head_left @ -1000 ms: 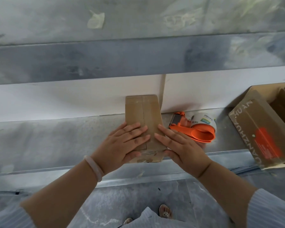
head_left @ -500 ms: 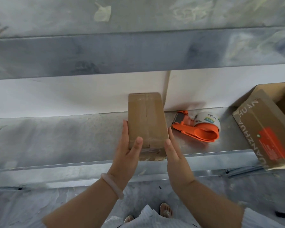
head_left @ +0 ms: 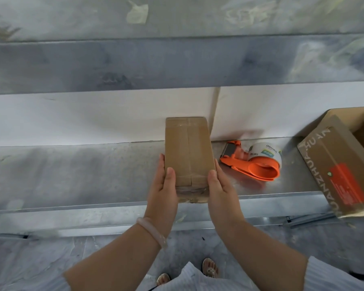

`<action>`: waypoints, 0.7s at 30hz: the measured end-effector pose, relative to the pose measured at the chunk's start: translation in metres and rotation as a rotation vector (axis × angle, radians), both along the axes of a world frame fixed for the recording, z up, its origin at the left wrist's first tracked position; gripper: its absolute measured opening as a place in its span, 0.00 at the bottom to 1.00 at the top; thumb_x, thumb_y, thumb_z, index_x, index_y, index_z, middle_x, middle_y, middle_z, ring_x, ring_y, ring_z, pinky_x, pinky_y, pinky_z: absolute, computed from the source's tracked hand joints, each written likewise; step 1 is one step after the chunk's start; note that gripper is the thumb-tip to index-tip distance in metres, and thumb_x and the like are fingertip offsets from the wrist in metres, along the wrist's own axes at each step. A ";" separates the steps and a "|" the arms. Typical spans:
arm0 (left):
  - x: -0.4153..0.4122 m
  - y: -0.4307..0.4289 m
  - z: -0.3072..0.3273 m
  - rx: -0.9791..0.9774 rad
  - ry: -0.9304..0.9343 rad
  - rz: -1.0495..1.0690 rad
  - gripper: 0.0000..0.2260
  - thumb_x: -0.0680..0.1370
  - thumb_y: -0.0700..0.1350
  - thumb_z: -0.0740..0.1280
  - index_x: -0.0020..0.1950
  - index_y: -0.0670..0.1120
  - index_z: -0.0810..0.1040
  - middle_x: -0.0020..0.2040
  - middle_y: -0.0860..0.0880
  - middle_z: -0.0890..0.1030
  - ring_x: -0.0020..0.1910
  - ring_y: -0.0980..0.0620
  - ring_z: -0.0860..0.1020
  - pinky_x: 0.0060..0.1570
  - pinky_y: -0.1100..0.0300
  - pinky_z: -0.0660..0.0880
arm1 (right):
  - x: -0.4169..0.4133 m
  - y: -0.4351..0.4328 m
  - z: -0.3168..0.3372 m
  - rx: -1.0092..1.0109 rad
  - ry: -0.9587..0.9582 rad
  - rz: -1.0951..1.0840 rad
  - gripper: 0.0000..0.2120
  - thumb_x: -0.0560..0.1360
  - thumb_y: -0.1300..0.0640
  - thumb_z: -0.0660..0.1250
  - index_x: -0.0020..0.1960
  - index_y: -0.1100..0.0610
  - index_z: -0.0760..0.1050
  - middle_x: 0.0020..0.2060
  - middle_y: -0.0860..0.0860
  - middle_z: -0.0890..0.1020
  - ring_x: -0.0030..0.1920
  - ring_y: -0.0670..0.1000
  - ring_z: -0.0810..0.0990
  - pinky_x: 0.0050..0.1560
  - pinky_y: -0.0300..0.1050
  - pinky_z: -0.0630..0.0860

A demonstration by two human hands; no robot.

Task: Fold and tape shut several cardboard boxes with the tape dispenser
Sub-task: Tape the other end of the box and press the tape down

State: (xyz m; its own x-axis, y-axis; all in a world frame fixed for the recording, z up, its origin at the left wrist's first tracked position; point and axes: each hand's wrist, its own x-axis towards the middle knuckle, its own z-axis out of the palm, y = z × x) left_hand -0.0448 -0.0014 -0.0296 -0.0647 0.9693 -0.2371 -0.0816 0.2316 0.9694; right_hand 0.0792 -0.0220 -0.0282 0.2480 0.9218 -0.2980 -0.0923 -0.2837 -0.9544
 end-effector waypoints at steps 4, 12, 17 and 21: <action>-0.003 -0.001 -0.004 0.000 0.012 -0.070 0.22 0.84 0.53 0.51 0.78 0.58 0.55 0.70 0.59 0.67 0.61 0.67 0.71 0.51 0.75 0.73 | 0.004 -0.003 -0.003 -0.034 0.067 0.044 0.20 0.85 0.50 0.50 0.76 0.41 0.61 0.70 0.37 0.70 0.62 0.33 0.71 0.53 0.24 0.67; -0.008 0.000 0.001 0.111 0.130 -0.142 0.30 0.78 0.57 0.54 0.79 0.53 0.52 0.72 0.58 0.65 0.60 0.75 0.69 0.54 0.77 0.69 | 0.014 -0.002 -0.001 -0.024 -0.021 0.159 0.22 0.84 0.47 0.51 0.78 0.42 0.57 0.68 0.33 0.67 0.58 0.23 0.66 0.56 0.20 0.64; -0.005 -0.003 0.001 0.167 0.160 -0.164 0.26 0.79 0.53 0.62 0.76 0.52 0.61 0.64 0.54 0.76 0.59 0.59 0.78 0.54 0.62 0.78 | 0.008 0.001 -0.002 0.006 -0.111 0.110 0.24 0.80 0.46 0.61 0.76 0.43 0.62 0.64 0.40 0.77 0.63 0.40 0.75 0.65 0.43 0.73; 0.002 -0.006 -0.004 0.080 0.086 -0.100 0.25 0.82 0.49 0.60 0.78 0.56 0.57 0.67 0.55 0.74 0.62 0.57 0.76 0.60 0.56 0.76 | 0.005 0.001 -0.001 -0.002 -0.135 0.079 0.23 0.82 0.49 0.59 0.76 0.45 0.62 0.65 0.43 0.77 0.63 0.42 0.75 0.64 0.42 0.73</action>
